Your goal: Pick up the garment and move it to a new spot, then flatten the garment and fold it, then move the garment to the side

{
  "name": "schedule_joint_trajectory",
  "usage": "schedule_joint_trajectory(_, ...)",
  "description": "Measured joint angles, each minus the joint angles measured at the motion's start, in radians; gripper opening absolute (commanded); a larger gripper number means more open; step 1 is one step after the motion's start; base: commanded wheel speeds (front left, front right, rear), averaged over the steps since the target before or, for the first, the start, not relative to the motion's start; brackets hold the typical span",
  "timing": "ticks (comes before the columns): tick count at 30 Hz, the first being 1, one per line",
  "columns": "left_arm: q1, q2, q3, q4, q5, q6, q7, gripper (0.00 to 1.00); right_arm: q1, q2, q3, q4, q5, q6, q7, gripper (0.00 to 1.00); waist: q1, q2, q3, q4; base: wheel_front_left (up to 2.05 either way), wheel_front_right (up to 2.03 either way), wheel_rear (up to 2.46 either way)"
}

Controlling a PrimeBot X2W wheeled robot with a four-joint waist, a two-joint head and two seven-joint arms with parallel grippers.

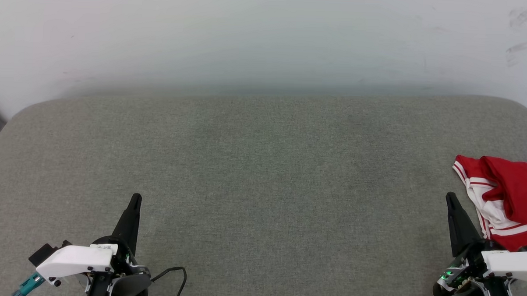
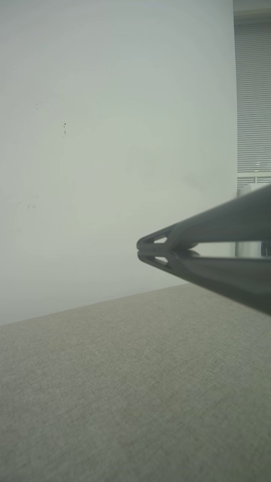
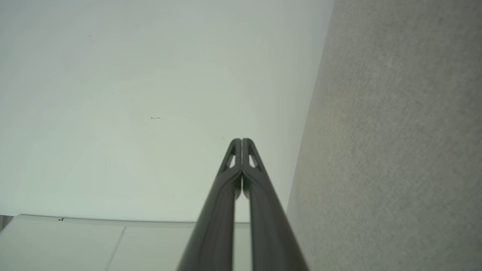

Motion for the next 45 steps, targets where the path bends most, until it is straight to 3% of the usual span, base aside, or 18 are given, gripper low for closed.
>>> schedule_joint_trajectory(45, 0.000, -0.012, 0.016, 0.001, 0.010, -0.001, 0.012, 0.00, 0.000, 0.008, -0.011, 0.001, -0.007, 0.000, 0.010, 0.00, 0.0000, 0.0000, 0.000, 0.000, 0.00, 0.00, 0.00)
